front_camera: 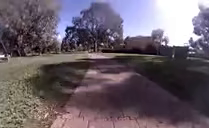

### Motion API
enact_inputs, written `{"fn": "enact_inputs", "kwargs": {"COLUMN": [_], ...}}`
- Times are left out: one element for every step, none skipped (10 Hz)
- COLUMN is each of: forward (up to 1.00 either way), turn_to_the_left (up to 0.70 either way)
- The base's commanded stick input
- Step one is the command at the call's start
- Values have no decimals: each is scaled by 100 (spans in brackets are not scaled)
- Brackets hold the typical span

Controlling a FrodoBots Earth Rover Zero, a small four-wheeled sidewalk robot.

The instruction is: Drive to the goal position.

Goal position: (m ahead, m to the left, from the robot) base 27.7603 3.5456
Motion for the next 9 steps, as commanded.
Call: {"fn": "enact_inputs", "kwargs": {"forward": [70,70,70,70,70,70,70,70,70], "turn_to_the_left": [-14,-27,-20,-12,-5,0,0,0,5]}}
